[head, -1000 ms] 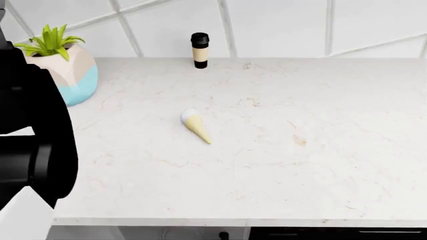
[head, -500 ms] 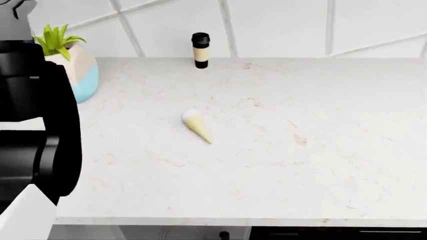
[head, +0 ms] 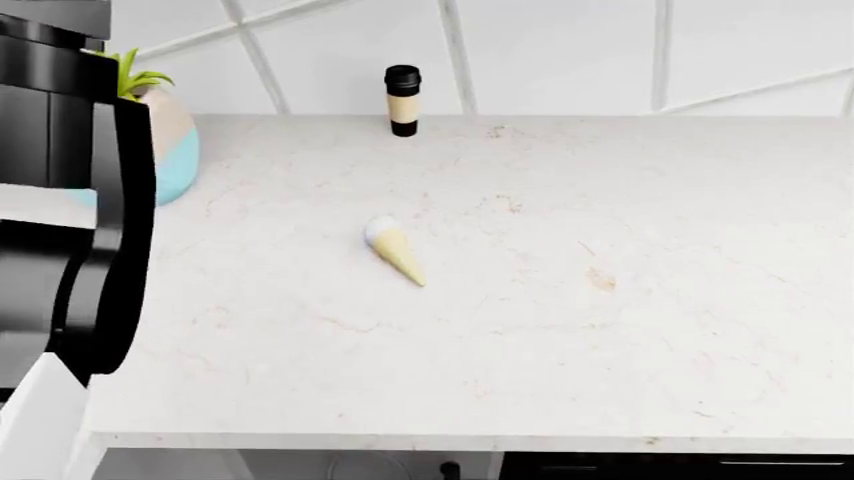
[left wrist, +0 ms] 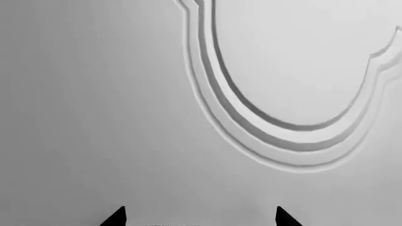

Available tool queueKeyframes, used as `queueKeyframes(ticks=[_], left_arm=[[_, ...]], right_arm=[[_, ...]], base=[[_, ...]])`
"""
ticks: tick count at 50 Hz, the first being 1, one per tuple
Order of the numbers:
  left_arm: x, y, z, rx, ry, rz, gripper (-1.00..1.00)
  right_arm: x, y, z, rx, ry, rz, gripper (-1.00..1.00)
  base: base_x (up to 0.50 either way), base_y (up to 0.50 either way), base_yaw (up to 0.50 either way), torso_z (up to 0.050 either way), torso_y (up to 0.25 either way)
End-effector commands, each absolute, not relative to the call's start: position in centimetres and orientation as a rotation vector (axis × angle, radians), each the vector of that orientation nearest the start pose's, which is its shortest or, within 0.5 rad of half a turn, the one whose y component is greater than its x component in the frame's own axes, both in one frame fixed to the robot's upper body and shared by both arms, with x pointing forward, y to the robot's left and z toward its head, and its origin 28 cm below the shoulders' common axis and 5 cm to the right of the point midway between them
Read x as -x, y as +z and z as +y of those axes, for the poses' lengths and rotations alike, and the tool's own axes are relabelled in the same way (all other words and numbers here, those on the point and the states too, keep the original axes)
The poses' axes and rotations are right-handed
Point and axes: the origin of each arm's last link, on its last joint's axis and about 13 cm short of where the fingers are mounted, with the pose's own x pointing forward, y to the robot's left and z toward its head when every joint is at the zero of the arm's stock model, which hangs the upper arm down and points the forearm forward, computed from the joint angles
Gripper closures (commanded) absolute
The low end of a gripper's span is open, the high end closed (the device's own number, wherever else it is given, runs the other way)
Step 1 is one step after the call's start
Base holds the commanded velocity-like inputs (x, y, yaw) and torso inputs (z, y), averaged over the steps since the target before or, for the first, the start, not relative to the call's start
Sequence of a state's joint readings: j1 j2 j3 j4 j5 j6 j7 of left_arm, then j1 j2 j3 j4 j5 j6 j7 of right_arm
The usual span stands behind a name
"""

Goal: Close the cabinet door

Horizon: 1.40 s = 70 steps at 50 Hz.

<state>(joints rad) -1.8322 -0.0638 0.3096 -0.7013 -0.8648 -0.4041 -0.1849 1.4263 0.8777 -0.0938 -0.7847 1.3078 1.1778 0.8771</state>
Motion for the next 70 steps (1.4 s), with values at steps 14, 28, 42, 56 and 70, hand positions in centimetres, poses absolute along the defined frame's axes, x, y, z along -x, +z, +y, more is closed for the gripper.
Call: queueKeyframes(ticks=[14, 28, 42, 56, 70], left_arm=[[-37.2, 47.4, 12.7, 0.416, -0.482, -0.429, -1.00], [-37.7, 46.7, 12.8, 0.408, -0.465, -0.421, -1.00], [-39.1, 44.6, 12.7, 0.405, -0.435, -0.378, -1.00], [-39.9, 43.3, 12.8, 0.396, -0.410, -0.351, -1.00], [-40.1, 42.6, 12.8, 0.377, -0.402, -0.327, -1.00]], right_arm=[[-16.8, 37.7, -16.3, 0.322, -0.209, -0.714, -1.00], [-16.8, 37.7, -16.3, 0.322, -0.210, -0.716, -1.00], [-16.8, 37.4, -16.5, 0.319, -0.216, -0.710, -1.00], [-16.8, 37.3, -16.6, 0.317, -0.217, -0.706, -1.00], [-16.8, 37.3, -16.6, 0.318, -0.217, -0.706, -1.00]], base=[[0.00, 0.00, -0.01, 0.000, 0.000], [0.00, 0.00, -0.01, 0.000, 0.000], [0.00, 0.00, -0.01, 0.000, 0.000], [0.00, 0.00, -0.01, 0.000, 0.000], [0.00, 0.00, -0.01, 0.000, 0.000]])
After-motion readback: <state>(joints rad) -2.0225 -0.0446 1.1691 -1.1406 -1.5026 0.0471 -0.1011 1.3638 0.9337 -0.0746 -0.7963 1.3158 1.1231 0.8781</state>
